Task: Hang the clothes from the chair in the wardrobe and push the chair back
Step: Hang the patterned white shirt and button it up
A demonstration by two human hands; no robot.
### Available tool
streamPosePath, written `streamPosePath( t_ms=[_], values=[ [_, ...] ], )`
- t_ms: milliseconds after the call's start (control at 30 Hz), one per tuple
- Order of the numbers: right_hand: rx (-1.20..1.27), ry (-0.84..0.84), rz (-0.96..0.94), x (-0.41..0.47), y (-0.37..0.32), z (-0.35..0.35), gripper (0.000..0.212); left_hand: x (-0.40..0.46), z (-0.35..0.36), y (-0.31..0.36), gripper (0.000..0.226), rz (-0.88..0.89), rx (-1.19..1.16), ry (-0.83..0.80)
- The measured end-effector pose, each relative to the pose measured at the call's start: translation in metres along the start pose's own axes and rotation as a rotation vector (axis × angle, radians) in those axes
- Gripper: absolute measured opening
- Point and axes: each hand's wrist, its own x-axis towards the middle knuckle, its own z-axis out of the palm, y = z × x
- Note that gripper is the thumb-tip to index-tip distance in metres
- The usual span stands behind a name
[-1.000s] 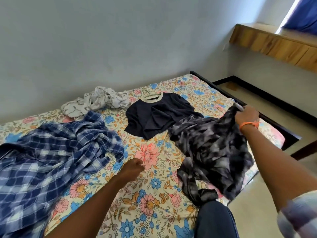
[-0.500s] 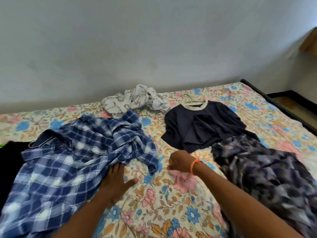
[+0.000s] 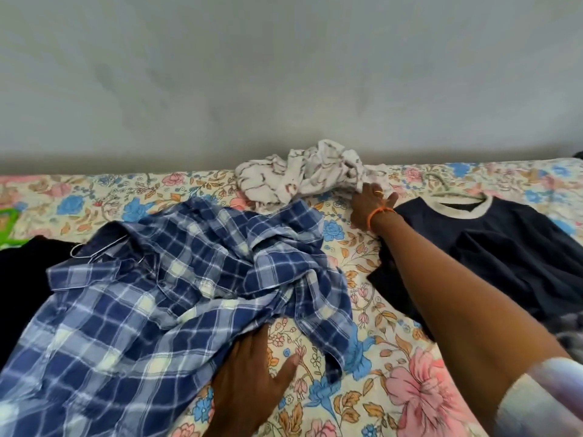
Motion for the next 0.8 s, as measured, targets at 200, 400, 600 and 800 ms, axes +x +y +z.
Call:
streamPosePath(
  t_ms=[200,400,600,800],
  values=[
    [0.312,0.131,0.005,-0.08,0.006,-0.009,0.058,-0.003,-0.008,0.002,0.088,0.047,-0.053,-0.004],
    [0.344,0.255,-0.033,-0.178,0.019,-0.019,0.046,0.0,-0.014,0.0,0.09,0.086,-0.134,-0.091],
    [0.442,0.477,-0.068,-0.316,-0.01,-0.028,0.055,-0.048,-0.028,0.013,0.086,0.034,0.06,-0.246],
    [0.494,0.732,-0.331,-0.49,-0.086,0.025,0.032,-0.138,-0.069,0.008,0.079,-0.153,-0.642,-0.557]
  ],
)
